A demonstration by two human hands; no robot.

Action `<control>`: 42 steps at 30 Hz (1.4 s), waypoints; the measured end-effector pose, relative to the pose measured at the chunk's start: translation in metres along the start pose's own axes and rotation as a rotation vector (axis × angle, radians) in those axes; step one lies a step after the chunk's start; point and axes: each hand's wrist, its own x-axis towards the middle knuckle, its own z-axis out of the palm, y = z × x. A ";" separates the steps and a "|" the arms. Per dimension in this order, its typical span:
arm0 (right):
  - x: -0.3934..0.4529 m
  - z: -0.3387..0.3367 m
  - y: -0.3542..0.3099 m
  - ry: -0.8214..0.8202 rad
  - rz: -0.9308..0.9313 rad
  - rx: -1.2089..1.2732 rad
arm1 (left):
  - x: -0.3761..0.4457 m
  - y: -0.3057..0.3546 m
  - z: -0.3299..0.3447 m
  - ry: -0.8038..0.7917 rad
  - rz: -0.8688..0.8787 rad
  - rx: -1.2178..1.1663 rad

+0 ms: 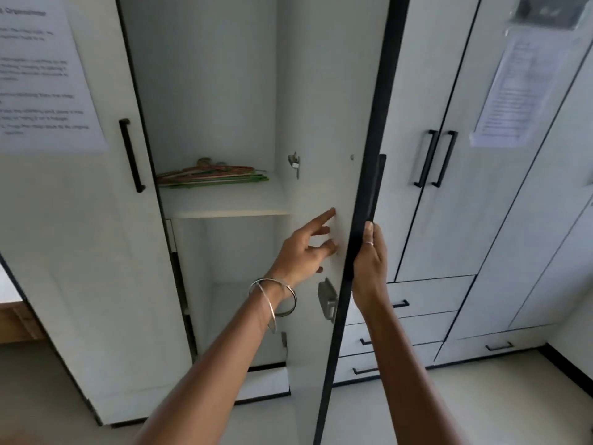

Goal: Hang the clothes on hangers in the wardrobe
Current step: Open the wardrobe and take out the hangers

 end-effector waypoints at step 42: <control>0.056 0.418 0.184 -0.453 0.058 -0.612 | 0.117 -0.096 -0.374 0.562 -0.021 0.180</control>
